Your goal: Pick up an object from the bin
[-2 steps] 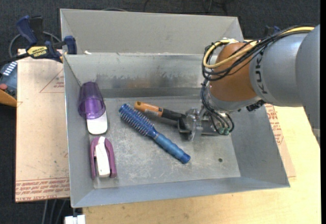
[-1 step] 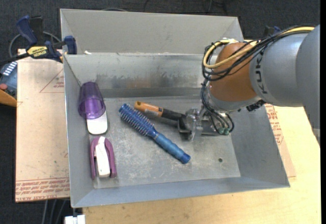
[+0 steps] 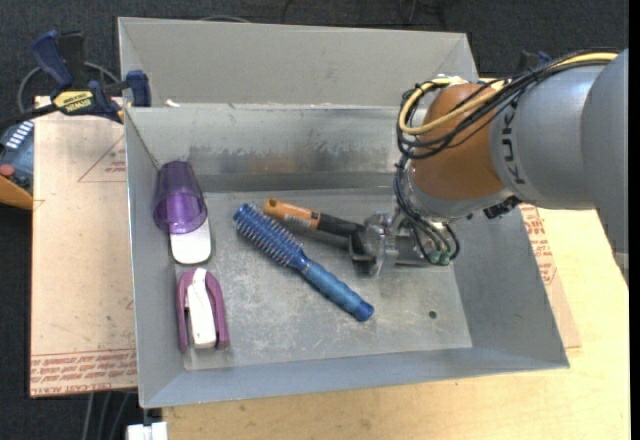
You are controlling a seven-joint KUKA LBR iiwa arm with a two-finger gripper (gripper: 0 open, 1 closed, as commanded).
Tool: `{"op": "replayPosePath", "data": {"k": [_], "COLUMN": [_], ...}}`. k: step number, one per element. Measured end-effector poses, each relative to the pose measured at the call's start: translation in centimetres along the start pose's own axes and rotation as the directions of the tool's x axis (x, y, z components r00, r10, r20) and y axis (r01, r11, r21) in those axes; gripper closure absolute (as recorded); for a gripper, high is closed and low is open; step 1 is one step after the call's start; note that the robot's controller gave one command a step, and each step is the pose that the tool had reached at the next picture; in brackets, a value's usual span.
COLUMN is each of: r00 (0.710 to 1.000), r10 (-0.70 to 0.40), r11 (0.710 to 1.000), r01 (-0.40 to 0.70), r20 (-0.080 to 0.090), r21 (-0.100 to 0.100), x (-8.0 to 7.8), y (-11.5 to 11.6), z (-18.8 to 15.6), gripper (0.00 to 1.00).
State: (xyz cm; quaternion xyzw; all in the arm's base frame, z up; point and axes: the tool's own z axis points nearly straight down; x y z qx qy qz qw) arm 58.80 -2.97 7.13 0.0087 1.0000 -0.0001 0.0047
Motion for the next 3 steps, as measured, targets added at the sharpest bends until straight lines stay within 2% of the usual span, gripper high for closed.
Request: {"op": "replayPosePath", "data": {"k": [3], "r00": [1.000], "r10": [0.000], "r11": [1.000], "r01": [0.000], "r20": [0.000], "r21": [0.000], "x": [0.00], "y": [0.00], "z": [0.00], "gripper": [1.00]}}
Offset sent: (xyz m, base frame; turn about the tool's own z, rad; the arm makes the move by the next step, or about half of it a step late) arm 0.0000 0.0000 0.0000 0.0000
